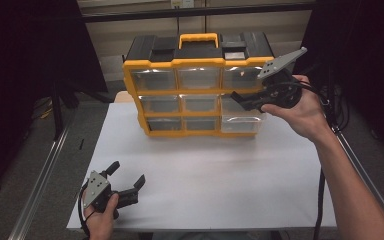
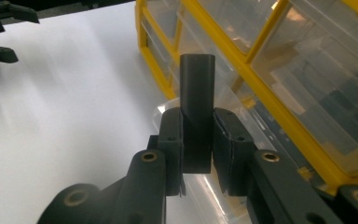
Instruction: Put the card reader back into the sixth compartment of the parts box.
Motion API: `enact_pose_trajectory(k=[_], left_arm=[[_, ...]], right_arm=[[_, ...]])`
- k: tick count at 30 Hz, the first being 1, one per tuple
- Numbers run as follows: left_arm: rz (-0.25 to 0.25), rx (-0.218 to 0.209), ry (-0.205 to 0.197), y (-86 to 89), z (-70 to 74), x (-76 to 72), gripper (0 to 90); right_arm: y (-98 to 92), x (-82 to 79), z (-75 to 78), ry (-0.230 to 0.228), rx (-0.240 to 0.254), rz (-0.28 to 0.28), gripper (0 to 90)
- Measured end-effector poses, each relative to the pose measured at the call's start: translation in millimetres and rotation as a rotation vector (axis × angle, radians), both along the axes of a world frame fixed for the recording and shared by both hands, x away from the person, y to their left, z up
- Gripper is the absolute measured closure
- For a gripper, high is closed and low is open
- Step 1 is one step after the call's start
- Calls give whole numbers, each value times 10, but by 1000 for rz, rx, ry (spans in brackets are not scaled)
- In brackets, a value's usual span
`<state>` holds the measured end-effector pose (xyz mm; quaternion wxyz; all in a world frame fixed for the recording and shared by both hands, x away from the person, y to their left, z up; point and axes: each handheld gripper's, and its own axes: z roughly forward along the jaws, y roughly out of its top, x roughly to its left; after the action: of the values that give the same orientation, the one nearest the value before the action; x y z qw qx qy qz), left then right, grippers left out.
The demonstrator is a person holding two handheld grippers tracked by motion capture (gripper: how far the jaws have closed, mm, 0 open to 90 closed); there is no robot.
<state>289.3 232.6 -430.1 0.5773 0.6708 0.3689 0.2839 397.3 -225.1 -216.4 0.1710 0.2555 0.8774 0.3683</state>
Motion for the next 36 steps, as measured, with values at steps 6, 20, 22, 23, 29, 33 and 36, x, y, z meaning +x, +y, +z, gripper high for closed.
enact_pose_trajectory(k=[6, 20, 22, 23, 29, 33, 36], left_arm=[[-1, 6, 2, 5, 0, 1, 23], [-4, 7, 3, 4, -1, 2, 23], [-2, 6, 4, 5, -2, 4, 23], [-2, 4, 5, 5, -3, 5, 23], [-7, 6, 6, 3, -4, 8, 22], [-4, 3, 7, 6, -3, 6, 23], [-5, 3, 7, 5, -3, 6, 23]], right_arm=[[-24, 75, 24, 8, -25, -19, 738], [-4, 272, -41, 71, -69, -28, 738], [-3, 304, -59, 84, -79, -20, 737], [-2, 317, -63, 91, -82, -22, 738], [56, 352, -75, 113, -135, -25, 738], [87, 375, -120, 134, -167, -27, 737], [83, 406, -152, 159, -185, -35, 738]])
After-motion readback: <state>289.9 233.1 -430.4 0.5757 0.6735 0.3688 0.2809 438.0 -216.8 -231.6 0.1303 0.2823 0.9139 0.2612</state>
